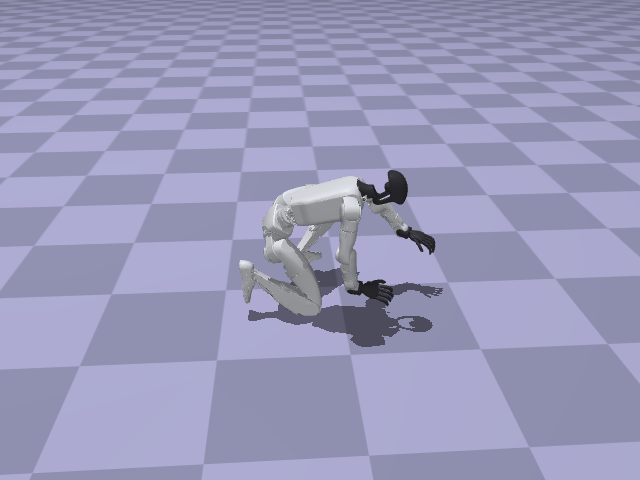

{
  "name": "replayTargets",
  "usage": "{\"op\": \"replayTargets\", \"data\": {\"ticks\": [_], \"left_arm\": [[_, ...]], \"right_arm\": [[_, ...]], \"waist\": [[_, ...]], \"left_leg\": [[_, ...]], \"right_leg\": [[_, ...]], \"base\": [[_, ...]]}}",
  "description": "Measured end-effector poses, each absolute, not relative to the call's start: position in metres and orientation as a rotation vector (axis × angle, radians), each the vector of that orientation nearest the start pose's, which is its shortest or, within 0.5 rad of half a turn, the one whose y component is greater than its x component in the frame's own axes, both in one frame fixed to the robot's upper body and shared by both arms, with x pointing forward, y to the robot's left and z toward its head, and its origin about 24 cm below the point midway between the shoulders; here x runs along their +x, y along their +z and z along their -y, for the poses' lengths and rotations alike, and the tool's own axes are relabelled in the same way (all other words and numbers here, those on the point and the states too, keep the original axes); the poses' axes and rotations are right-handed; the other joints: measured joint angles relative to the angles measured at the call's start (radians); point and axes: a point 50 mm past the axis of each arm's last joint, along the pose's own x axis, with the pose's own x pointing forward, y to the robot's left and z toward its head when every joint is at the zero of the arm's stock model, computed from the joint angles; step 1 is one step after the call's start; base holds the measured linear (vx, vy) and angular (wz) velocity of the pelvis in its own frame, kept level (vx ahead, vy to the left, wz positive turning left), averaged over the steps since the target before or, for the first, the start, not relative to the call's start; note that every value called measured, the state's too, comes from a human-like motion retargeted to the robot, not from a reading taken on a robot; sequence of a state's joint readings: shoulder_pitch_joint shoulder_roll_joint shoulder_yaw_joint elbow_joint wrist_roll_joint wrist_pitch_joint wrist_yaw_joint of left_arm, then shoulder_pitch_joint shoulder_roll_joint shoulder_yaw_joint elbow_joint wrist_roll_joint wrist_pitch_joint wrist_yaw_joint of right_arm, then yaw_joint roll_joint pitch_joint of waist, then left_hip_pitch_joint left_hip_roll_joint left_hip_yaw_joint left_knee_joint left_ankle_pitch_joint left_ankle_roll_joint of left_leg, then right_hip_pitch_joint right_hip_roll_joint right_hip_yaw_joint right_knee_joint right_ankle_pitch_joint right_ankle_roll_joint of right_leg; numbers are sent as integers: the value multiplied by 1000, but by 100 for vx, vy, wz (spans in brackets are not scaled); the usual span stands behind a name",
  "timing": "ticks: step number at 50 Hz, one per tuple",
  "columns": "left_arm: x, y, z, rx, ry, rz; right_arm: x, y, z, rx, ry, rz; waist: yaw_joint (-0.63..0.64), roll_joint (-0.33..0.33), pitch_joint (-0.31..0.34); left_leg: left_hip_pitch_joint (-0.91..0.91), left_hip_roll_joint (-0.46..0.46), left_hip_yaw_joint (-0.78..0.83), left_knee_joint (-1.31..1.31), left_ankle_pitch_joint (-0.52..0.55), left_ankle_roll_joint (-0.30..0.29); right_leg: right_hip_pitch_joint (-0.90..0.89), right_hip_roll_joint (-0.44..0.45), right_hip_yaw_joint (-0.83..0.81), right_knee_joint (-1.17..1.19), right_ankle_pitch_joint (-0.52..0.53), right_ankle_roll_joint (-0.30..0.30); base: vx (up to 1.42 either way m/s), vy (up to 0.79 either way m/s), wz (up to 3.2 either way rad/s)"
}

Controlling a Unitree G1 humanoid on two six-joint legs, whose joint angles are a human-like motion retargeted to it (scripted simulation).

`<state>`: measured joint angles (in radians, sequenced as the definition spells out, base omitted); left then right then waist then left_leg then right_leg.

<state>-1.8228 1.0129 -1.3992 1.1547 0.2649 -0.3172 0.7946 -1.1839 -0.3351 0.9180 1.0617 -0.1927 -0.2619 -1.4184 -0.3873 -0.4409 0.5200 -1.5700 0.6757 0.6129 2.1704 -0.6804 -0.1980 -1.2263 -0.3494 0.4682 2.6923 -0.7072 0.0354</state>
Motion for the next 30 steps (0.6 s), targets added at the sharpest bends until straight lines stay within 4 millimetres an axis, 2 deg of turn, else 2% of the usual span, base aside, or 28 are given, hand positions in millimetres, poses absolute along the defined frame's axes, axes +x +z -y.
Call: {"op": "replayTargets", "data": {"ticks": [2,5,7,10,12,15,17,20,22,23,25,27,30], "left_arm": [[333,413,-308,1642,826,836],[301,380,-380,1375,961,634],[283,345,-417,1272,1042,462],[251,289,-458,1193,1083,250],[230,243,-476,1097,1086,116],[176,171,-495,869,1127,-35],[129,126,-497,783,1173,-135],[64,78,-484,710,1226,-268],[38,49,-465,650,1193,-360],[31,34,-453,607,1153,-403],[30,7,-426,533,1019,-481],[42,-15,-396,503,820,-540],[67,-38,-351,489,518,-571]], "right_arm": [[380,198,119,-786,-715,990],[380,183,140,-793,-779,895],[380,171,168,-951,-807,813],[373,153,209,-1111,-862,682],[366,143,237,-1214,-889,604],[356,135,262,-1305,-902,540],[354,136,270,-1356,-891,530],[356,136,269,-1392,-870,532],[358,140,270,-1417,-864,530],[359,142,271,-1430,-860,527],[361,148,274,-1465,-854,515],[363,158,280,-1500,-852,511],[367,177,284,-1521,-858,526]], "waist": [[61,8,0],[170,37,0],[243,86,0],[365,151,0],[436,203,0],[504,286,0],[507,322,0],[505,341,0],[504,331,0],[506,331,0],[514,331,0],[522,330,0],[529,318,0]], "left_leg": [[0,7,-5,20,-12,37],[0,32,-30,58,-39,81],[0,35,-36,71,-46,120],[0,51,-57,103,-70,162],[0,54,-77,123,-87,184],[0,49,-143,147,-114,181],[0,33,-165,158,-127,191],[0,19,-182,170,-142,205],[0,24,-147,179,-154,240],[0,28,-129,180,-157,253],[0,42,-78,177,-165,281],[0,57,-9,159,-162,306],[0,69,89,97,-127,318]], "right_leg": [[2,8,15,-1,2,2],[11,44,28,3,10,2],[10,51,34,0,22,3],[18,61,39,0,24,0],[30,63,43,-3,21,-3],[69,74,30,-19,21,-26],[86,77,35,-18,21,-25],[92,81,46,-13,29,-28],[63,72,80,3,32,-19],[46,62,91,3,35,-24],[1,32,118,2,31,-34],[-63,-3,148,-8,9,-49],[-165,-16,187,-43,-33,-64]], "base": [[8,12,-55],[10,9,-73],[8,10,-55],[7,13,-71],[5,15,-85],[5,14,-98],[-1,14,-61],[-6,14,-39],[-13,17,-10],[-14,19,-2],[-16,21,6],[-22,22,21],[-30,16,23]]}}
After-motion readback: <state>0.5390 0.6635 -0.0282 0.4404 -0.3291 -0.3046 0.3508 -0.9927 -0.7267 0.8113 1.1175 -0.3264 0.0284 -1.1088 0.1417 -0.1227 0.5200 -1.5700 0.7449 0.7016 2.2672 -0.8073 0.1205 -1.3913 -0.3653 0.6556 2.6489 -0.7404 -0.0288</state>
